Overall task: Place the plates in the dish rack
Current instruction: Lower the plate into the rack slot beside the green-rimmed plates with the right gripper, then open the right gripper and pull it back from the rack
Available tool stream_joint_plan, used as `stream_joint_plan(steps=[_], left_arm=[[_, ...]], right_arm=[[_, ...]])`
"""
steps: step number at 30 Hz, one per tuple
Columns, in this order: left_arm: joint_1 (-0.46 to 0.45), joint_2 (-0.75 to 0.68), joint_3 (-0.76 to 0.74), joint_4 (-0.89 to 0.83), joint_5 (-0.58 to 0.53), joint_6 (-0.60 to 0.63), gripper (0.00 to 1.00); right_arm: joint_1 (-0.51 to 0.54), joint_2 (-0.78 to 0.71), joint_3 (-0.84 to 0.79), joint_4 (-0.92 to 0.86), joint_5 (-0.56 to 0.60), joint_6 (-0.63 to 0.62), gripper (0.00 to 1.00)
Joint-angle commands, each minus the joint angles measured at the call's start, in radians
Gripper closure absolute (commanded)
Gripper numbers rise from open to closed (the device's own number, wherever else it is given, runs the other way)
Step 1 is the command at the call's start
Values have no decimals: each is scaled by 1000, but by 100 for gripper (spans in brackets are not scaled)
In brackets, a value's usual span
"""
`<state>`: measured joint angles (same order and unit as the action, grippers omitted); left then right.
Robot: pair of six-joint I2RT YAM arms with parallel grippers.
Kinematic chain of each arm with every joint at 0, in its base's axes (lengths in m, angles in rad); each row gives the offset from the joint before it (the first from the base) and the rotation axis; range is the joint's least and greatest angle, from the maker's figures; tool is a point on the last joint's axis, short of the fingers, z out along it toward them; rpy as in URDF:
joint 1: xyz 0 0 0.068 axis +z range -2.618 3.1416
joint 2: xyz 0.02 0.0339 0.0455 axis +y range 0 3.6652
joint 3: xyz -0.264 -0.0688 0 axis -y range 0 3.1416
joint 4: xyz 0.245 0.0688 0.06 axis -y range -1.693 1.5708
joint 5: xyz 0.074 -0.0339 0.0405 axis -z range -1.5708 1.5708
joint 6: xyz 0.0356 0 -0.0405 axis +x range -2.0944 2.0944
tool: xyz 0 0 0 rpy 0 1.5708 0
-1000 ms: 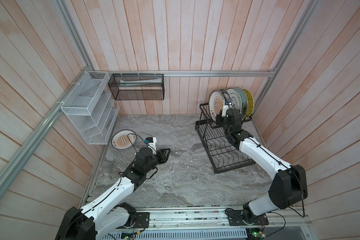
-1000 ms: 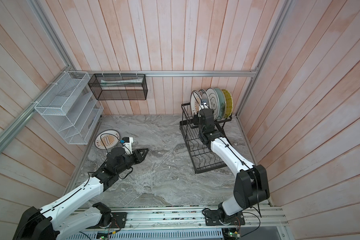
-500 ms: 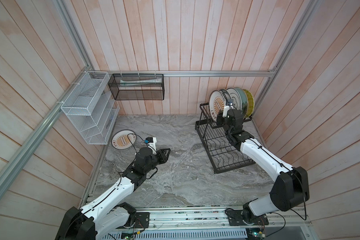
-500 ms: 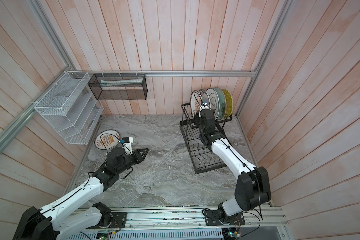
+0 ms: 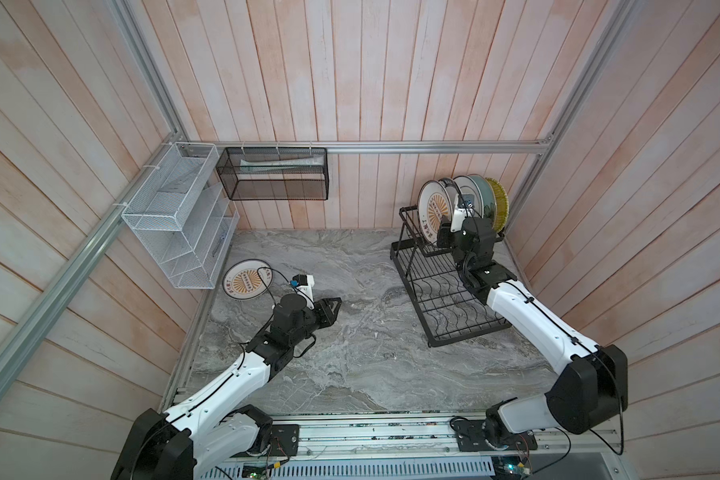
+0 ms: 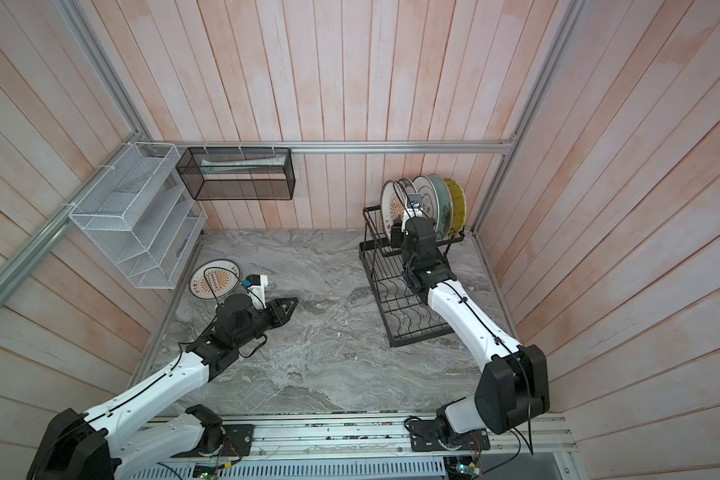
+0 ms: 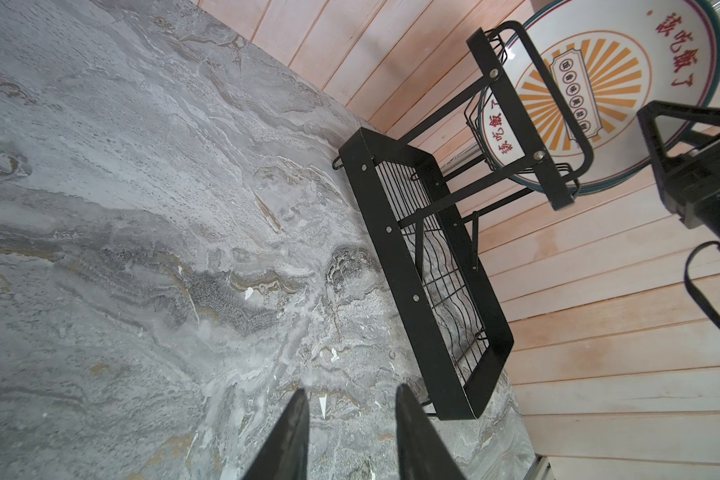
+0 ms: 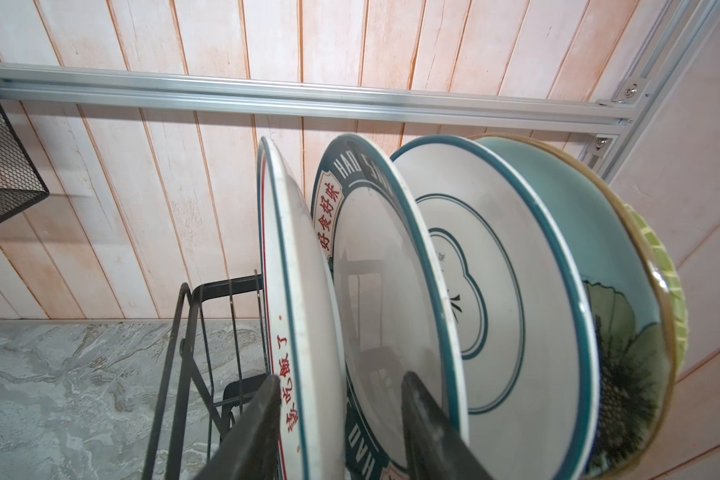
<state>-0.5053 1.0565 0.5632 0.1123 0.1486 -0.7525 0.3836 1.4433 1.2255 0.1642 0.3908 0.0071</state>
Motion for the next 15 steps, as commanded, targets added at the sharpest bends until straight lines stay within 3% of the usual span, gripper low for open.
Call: stream_joint_plan(steps=[1,10,15], left_arm=[[-1,3,36,7,-5,4,64],[0,1,43,-18,-19,16,64],[1,-9,49,-35,-42,27,64]], right_arm=[[-4,-39,9,0,6,-7,52],[-3,-147,-24,-6,-48,3,51],[-3,-252,-116,-2,-137,41,52]])
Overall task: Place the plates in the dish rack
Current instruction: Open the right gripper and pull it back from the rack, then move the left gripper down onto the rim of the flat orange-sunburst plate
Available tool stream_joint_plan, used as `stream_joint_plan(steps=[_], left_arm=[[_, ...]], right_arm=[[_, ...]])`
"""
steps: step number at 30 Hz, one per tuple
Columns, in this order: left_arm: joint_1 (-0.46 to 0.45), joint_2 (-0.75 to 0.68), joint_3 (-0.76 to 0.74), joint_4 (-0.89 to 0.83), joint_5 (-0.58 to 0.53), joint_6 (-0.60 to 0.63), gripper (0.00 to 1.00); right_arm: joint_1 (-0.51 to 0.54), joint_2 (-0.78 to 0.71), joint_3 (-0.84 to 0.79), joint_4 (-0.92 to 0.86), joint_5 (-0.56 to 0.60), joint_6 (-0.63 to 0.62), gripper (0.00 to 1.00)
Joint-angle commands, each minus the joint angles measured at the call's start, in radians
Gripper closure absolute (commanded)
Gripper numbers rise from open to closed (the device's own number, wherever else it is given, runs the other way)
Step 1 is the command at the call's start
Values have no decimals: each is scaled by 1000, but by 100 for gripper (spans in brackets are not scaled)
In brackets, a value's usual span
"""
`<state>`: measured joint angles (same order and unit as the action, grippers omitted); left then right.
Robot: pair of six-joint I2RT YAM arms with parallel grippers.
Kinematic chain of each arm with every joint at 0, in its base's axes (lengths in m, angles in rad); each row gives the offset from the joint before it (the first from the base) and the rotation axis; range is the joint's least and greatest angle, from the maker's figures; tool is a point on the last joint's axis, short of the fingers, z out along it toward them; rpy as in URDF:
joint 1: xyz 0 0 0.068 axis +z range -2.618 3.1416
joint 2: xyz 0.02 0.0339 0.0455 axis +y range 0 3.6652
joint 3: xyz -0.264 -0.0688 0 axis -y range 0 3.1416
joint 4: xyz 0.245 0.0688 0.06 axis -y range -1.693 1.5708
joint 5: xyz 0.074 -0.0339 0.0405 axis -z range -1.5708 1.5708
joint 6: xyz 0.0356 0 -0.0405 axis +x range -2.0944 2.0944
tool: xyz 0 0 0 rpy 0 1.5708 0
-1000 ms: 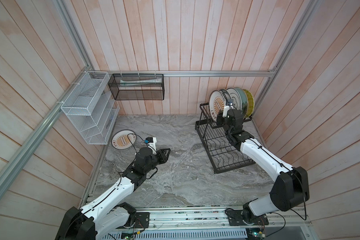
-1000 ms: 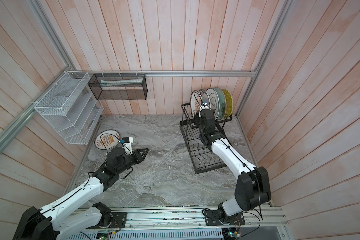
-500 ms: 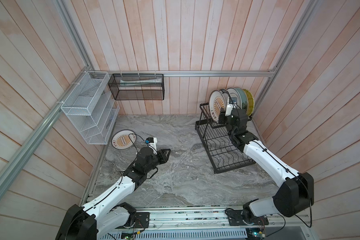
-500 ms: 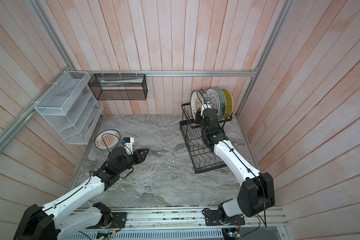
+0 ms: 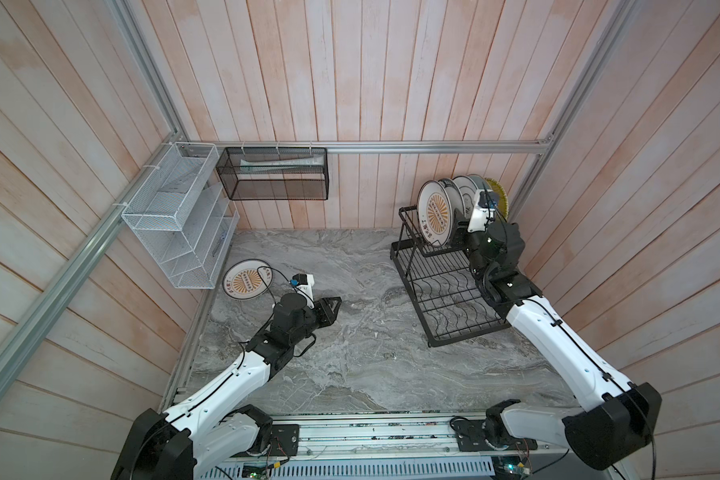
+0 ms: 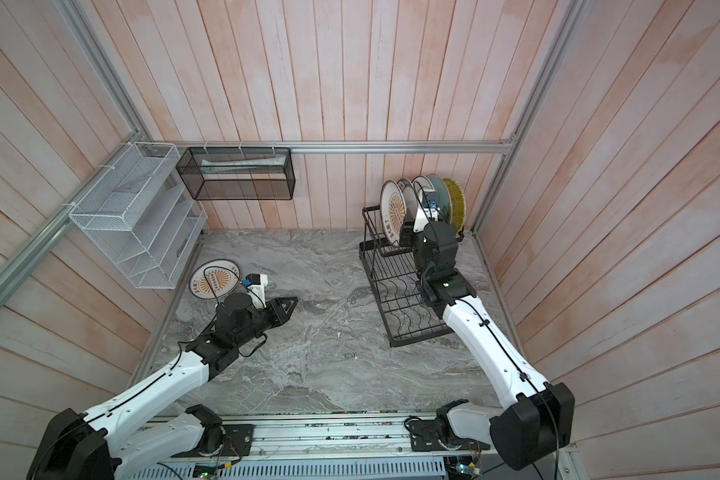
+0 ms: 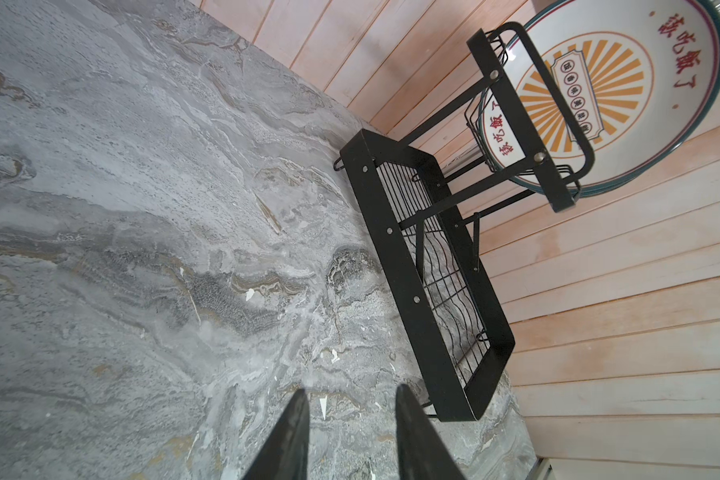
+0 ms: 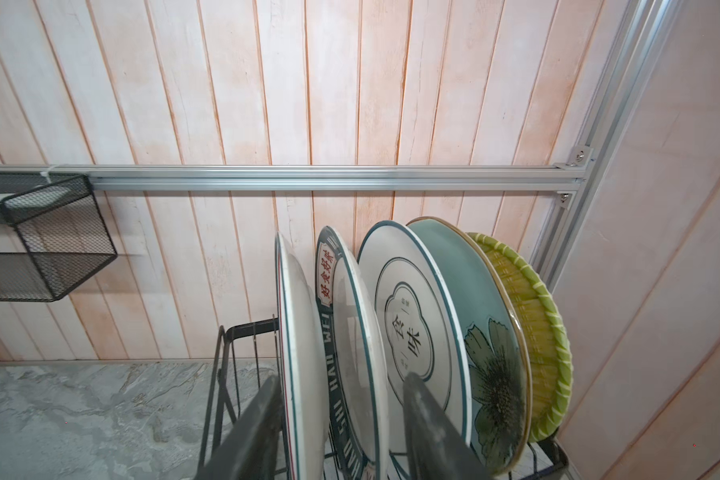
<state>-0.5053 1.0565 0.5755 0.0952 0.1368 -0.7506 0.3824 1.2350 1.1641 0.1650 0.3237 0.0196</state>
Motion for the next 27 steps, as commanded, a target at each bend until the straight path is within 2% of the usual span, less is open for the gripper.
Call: stream_joint_plan(steps=[1,8,16,21,27], left_arm=[[1,-9,38,-22,-35,26,64],[6,-25,72,-90,-90,72,63],[42,-7,132,-158,-156,117,59],[50,42,187,-220,-213,139,59],[63,90,215,-250,-289,135,59]], right_arm=[[-3,-66,-76,3,-86,39,51],[-1,-224,-264,37,-157,71,51],[-1,-391,-520,81,-228,184,51],[1,-409,-637,107,-279,272,51],[16,-386,-700,108,-340,336,52]])
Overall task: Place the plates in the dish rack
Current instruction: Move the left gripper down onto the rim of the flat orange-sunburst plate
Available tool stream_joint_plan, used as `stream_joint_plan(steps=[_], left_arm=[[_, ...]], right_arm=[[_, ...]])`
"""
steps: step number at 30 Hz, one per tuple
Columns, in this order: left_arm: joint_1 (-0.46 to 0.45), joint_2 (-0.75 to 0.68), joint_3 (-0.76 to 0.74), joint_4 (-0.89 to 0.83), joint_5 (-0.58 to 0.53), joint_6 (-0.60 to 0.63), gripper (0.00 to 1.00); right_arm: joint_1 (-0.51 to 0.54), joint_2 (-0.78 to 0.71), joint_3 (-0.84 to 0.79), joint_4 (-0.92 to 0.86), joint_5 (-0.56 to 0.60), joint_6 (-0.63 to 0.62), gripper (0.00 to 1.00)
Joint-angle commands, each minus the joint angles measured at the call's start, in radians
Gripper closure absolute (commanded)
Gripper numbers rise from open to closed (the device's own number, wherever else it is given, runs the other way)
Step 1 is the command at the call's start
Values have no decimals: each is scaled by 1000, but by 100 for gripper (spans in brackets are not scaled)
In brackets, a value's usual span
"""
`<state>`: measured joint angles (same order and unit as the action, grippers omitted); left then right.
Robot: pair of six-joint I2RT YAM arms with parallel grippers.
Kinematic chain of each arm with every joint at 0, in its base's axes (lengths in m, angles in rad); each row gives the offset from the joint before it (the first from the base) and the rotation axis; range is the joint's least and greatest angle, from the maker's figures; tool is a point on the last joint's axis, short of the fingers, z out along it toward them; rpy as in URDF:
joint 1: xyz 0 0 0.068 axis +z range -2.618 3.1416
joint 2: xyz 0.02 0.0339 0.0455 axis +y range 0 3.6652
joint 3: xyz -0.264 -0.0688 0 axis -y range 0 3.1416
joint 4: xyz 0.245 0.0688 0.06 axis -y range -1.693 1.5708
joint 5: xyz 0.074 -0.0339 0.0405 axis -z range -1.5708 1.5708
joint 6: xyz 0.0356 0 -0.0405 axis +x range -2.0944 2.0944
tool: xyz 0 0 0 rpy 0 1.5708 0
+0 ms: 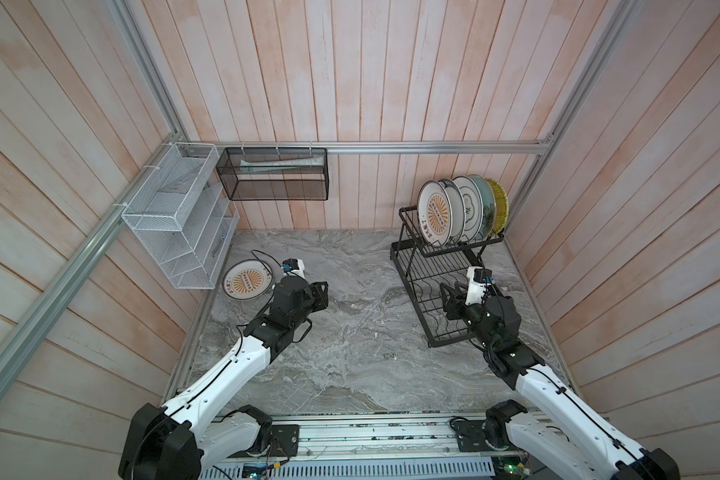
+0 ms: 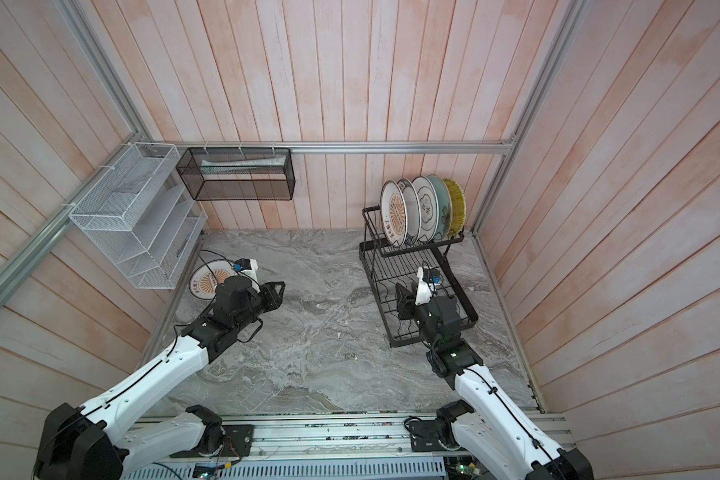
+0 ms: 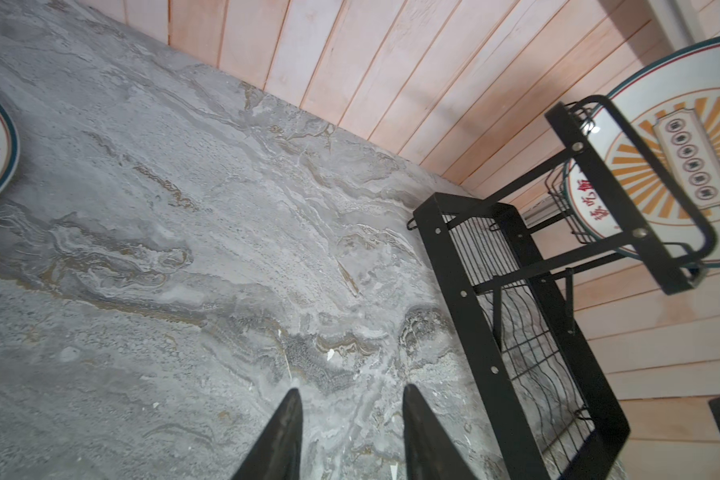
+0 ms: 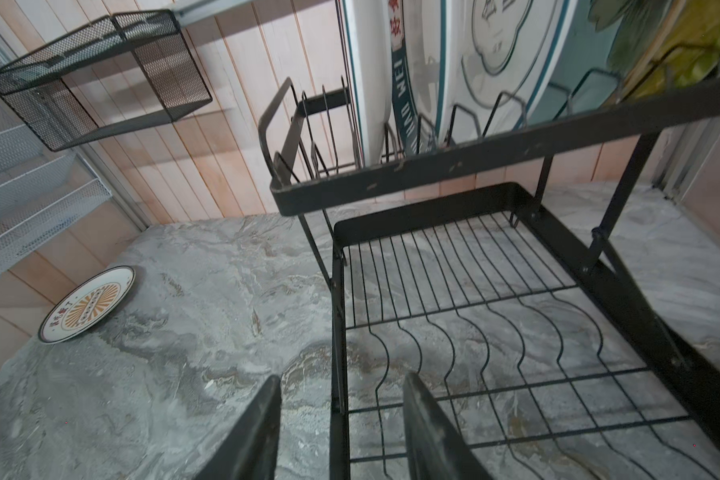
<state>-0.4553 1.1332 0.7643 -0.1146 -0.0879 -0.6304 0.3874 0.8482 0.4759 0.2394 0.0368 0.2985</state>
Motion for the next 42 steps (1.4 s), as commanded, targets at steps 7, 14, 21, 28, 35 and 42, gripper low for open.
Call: stream_joint_plan(steps=[7,14,21,28,35,42], left_arm=[[65,56,19,-54,-142,15,59],[114,148,69,-120,-163,77,56],[127,318,194,-254,-247,114,56],[133,516,354,-415,-399,145,56],[163,701,499,-518,-576,203,56],[256,785,579,-463,-558,312,56]], right_arm=[[54,-5,-52,45,-62,75,53],[74,-5,-64,47,-63,78,53],[82,-5,-79,52,-66,85,53],[90,-32,-85,36,-69,87,53],[93,-66,-80,11,-65,84,53],[94,-110,-84,-26,-44,74,52]])
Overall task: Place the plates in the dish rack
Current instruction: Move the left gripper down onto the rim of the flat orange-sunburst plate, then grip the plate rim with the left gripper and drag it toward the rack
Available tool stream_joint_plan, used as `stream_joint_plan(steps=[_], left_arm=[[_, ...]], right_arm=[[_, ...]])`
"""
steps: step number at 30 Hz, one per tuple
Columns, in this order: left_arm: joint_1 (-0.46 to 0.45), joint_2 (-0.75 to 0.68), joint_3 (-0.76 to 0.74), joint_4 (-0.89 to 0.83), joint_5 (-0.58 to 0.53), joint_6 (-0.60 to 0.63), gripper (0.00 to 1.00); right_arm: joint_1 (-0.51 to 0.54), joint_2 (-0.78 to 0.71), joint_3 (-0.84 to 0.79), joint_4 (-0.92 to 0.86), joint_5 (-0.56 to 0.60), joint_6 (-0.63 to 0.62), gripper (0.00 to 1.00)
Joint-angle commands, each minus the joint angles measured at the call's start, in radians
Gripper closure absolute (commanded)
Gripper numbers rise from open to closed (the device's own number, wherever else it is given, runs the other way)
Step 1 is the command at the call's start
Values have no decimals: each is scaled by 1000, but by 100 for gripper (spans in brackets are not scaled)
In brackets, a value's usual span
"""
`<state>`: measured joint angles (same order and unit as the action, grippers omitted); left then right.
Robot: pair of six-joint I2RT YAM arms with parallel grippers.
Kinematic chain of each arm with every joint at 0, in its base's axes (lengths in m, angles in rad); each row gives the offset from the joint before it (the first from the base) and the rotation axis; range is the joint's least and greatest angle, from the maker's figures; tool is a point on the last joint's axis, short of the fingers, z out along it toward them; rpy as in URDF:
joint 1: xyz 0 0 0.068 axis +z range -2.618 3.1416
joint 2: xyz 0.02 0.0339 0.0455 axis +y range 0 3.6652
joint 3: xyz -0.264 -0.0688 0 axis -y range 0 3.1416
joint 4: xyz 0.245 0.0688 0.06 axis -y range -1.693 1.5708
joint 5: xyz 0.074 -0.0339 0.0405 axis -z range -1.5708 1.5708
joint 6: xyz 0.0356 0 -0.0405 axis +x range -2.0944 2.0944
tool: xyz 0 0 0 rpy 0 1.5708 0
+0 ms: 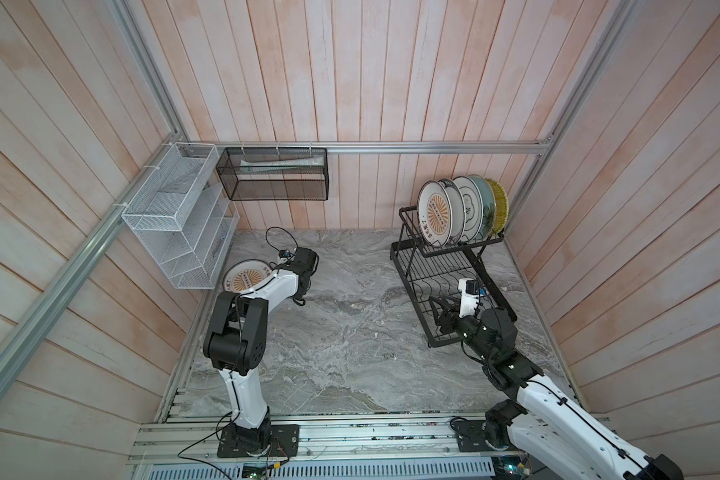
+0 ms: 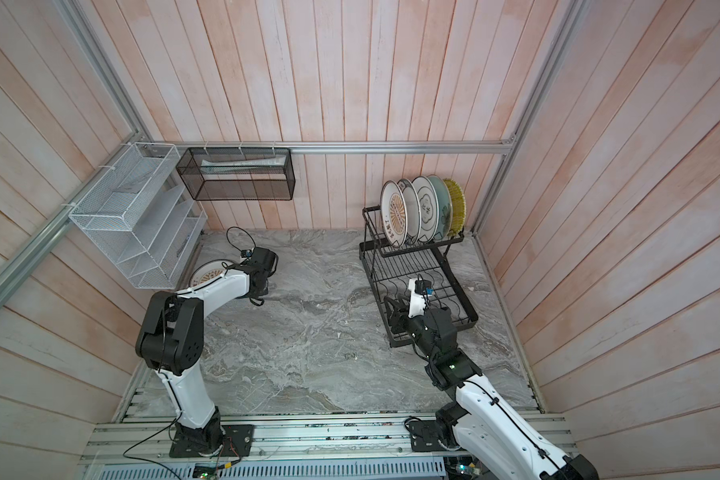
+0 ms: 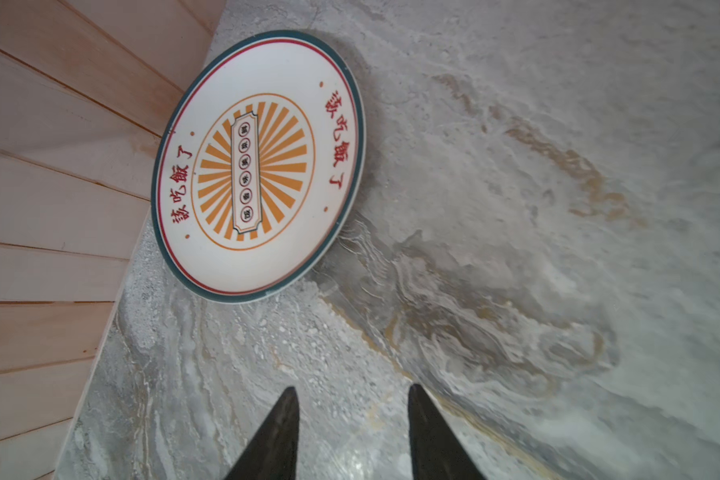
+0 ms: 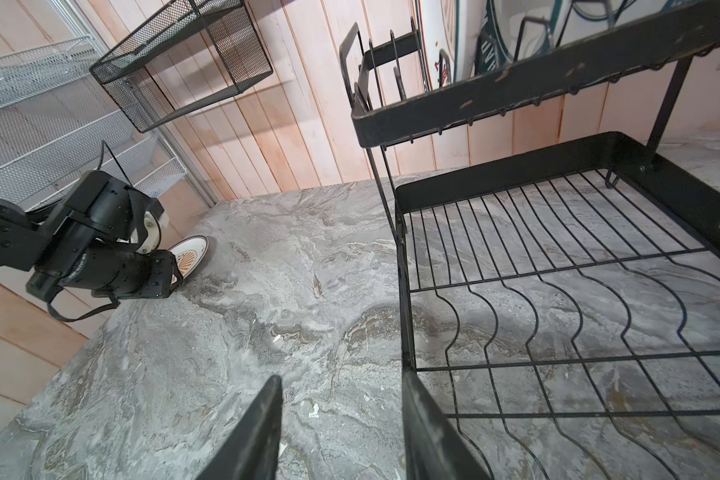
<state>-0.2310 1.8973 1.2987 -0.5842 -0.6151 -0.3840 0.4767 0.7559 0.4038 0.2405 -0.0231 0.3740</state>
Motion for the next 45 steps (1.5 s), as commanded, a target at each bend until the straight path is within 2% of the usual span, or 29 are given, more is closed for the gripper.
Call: stream_joint_plan(steps=[1,5,10,21,30,33,36,45], left_arm=[[43,29,54,13,-25,80,56],[72,61,80,55,8,157,57],[81,130,137,42,-32,221,59],[106,254,205,54,-50,291,60],[123,282,213,89,-58,333,64],[128,288,214,95,-56,342,67],[143,292,214,95,-22,347,74],[152,300,214,96,-9,344,81]], right_arm=[[5,-19,-11,-30,18,-1,52],[5,-18,-7,-30,17,-2,52],[5,-9,-2,-19,16,-4,52],[5,-16,-4,-36,24,-12,52],[5,-26,-3,-43,29,-8,52],[4,-26,-1,-42,29,-8,52],[5,-26,2,-45,29,-8,52],[7,-54,1,-67,40,-9,52]])
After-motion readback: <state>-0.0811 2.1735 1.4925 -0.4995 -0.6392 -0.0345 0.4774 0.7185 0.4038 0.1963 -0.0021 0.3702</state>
